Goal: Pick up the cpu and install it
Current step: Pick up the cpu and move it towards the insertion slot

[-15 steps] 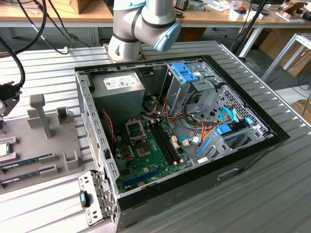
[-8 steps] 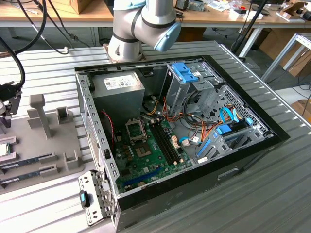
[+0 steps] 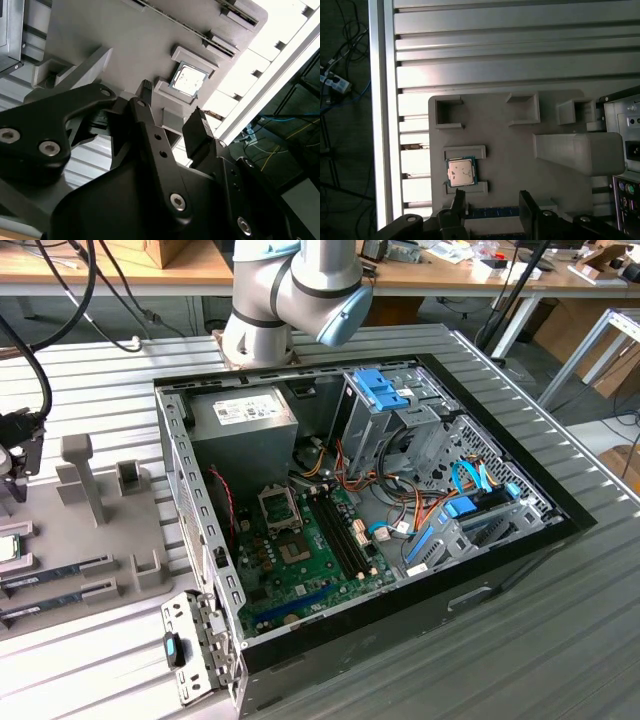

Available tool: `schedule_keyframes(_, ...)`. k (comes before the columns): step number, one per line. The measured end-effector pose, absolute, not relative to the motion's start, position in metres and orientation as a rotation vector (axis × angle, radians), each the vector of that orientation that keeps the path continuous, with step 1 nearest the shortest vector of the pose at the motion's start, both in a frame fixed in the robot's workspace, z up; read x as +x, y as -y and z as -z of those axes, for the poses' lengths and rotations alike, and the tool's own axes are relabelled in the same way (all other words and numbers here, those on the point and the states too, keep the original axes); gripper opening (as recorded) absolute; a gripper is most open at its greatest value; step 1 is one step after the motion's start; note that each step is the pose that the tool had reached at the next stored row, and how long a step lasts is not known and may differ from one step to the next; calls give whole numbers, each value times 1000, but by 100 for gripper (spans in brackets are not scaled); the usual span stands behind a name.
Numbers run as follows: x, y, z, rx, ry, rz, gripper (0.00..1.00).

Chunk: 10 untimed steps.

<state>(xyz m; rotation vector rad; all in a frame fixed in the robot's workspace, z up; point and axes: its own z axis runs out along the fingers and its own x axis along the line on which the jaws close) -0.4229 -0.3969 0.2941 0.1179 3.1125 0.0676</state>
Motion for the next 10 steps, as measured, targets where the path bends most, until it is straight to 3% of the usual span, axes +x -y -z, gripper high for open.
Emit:
schedule_keyframes(1,-423,397,-294,118,-3113,-68,62)
schedule_keyframes(10,-424,397,-288,118,-3112,-68,62)
